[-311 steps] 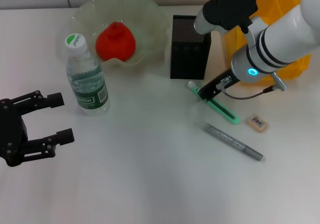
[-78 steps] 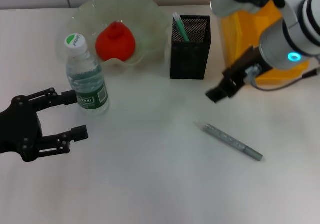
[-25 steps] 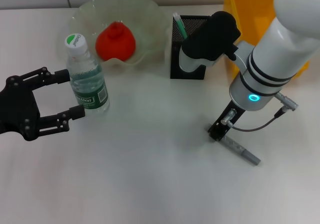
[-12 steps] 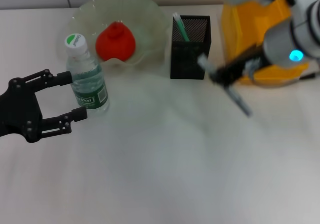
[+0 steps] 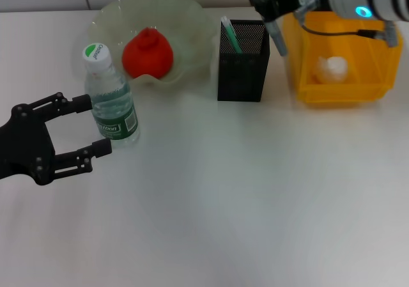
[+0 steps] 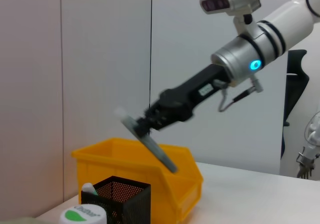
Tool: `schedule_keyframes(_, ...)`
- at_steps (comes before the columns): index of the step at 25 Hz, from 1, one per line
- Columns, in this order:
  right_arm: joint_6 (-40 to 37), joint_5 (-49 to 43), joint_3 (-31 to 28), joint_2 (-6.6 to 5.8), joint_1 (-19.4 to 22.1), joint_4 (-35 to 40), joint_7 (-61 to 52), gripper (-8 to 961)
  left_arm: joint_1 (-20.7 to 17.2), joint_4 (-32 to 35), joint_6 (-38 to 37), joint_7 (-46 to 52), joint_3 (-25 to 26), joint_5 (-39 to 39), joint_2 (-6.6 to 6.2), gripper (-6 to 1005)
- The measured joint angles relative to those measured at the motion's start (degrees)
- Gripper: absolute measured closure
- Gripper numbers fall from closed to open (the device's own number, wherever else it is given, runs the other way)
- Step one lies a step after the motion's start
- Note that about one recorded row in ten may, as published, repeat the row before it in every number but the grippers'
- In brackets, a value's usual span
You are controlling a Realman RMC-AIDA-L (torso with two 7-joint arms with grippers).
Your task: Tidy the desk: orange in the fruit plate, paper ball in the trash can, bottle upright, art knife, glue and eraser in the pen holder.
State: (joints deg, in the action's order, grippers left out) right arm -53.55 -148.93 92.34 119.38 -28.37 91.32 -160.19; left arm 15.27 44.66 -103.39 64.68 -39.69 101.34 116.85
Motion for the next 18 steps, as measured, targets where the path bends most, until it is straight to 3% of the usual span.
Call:
schedule_keyframes(4,10.6,0.0,2.5,-0.06,-1.6,-7.6,0.0,816,-0.1,-0.1,0.9,0.0,0.0,0.0,0.19,187)
schedule_keyframes(18,23.0,3.5,5.6,0.00,-3.0,-18.8,0.1,817,-0.1,-0.6,1.3,-0.1,-0.2,0.0,0.41,186)
